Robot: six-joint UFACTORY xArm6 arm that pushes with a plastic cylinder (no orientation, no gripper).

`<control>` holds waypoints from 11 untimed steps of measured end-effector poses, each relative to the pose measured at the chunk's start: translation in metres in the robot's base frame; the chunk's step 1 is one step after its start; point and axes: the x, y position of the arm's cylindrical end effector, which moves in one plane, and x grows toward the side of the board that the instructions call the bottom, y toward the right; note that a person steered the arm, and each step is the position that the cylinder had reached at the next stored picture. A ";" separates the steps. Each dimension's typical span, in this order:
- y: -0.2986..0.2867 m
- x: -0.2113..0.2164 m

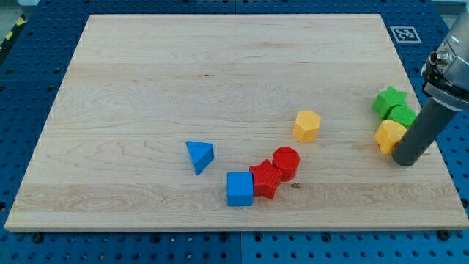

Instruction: Slide yellow hexagon to the left of green star

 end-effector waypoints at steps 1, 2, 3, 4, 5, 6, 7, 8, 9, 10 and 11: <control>0.000 0.002; -0.024 0.009; -0.072 0.002; -0.109 -0.023; -0.112 -0.064; -0.112 -0.085; -0.112 -0.058; -0.119 -0.027; -0.157 -0.020; -0.197 -0.039; -0.183 -0.063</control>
